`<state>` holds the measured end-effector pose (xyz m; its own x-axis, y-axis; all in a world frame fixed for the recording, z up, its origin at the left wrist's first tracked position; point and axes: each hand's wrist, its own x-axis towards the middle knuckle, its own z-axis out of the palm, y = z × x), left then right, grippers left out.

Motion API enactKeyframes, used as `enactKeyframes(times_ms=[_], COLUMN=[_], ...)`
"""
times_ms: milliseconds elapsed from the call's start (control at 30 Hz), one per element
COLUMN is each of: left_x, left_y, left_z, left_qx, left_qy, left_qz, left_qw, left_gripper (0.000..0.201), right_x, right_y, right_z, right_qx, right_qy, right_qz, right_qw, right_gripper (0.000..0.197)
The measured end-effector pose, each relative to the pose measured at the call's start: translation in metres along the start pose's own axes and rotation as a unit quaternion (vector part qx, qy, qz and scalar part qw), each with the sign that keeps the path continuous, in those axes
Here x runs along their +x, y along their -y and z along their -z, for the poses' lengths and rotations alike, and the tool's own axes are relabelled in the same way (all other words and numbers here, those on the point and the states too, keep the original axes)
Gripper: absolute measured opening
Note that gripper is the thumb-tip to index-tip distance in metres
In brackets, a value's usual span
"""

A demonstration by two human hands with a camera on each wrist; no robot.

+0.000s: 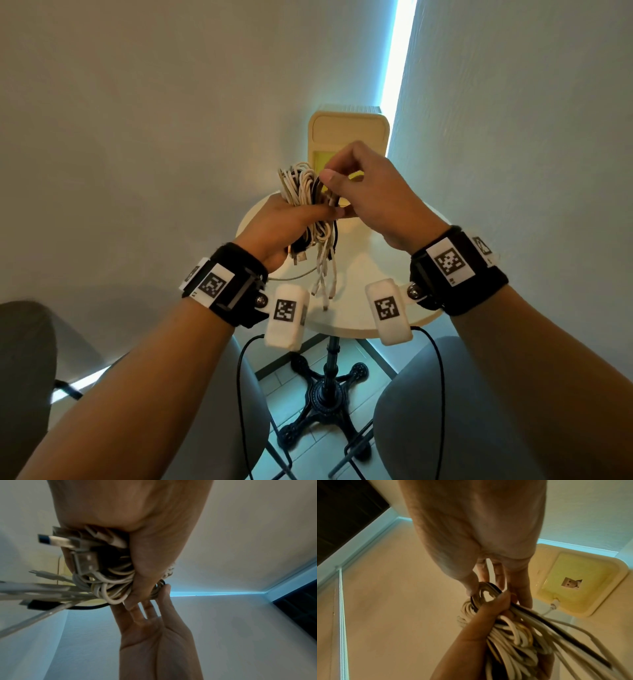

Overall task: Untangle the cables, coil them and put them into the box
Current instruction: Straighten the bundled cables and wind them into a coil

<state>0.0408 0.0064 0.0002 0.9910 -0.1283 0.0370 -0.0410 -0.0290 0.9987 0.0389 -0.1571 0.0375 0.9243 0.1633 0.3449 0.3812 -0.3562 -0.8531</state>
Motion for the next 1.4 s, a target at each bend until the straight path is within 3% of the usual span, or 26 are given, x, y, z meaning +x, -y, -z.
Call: enactKeyframes(times_ms=[133, 267, 500, 633, 767, 900, 1000, 1267, 1400], left_x=[0.000, 0.000, -0.003, -0.005, -0.007, -0.006, -0.003, -0.007, -0.012], left_y=[0.001, 0.001, -0.004, -0.007, -0.007, -0.007, -0.006, -0.001, -0.003], left_z=[-0.002, -0.008, -0.011, -0.010, -0.009, -0.011, -0.012, -0.016, -0.024], left_qx=[-0.016, -0.073, -0.112, -0.134, -0.184, -0.208, -0.186, -0.187, -0.132], left_qy=[0.036, 0.035, 0.073, 0.089, 0.146, 0.186, 0.175, 0.142, 0.143], left_qz=[-0.001, -0.001, 0.010, 0.009, 0.039, 0.090, 0.098, 0.098, 0.080], left_qw=[0.999, 0.997, 0.991, 0.987, 0.971, 0.956, 0.962, 0.967, 0.978], left_gripper=[0.021, 0.035, 0.005, 0.003, 0.006, 0.014, 0.016, 0.012, 0.008], right_x=[0.002, 0.005, 0.010, 0.008, 0.004, 0.001, 0.000, 0.008, 0.013], right_y=[-0.004, -0.009, -0.006, -0.004, -0.001, 0.001, -0.006, -0.013, 0.005], right_z=[-0.001, -0.011, -0.012, -0.015, -0.021, -0.026, -0.027, -0.009, -0.006], right_qx=[-0.001, 0.054, 0.084, 0.120, 0.188, 0.239, 0.246, 0.134, 0.158], right_qy=[-0.044, -0.081, -0.087, -0.092, -0.104, -0.087, -0.087, -0.041, 0.051], right_qz=[0.056, 0.034, 0.033, 0.041, 0.054, 0.057, 0.052, 0.013, -0.035], right_qw=[0.997, 0.995, 0.992, 0.988, 0.975, 0.966, 0.964, 0.990, 0.986], right_gripper=[0.009, 0.012, 0.015, 0.015, 0.020, 0.018, 0.017, 0.022, 0.031])
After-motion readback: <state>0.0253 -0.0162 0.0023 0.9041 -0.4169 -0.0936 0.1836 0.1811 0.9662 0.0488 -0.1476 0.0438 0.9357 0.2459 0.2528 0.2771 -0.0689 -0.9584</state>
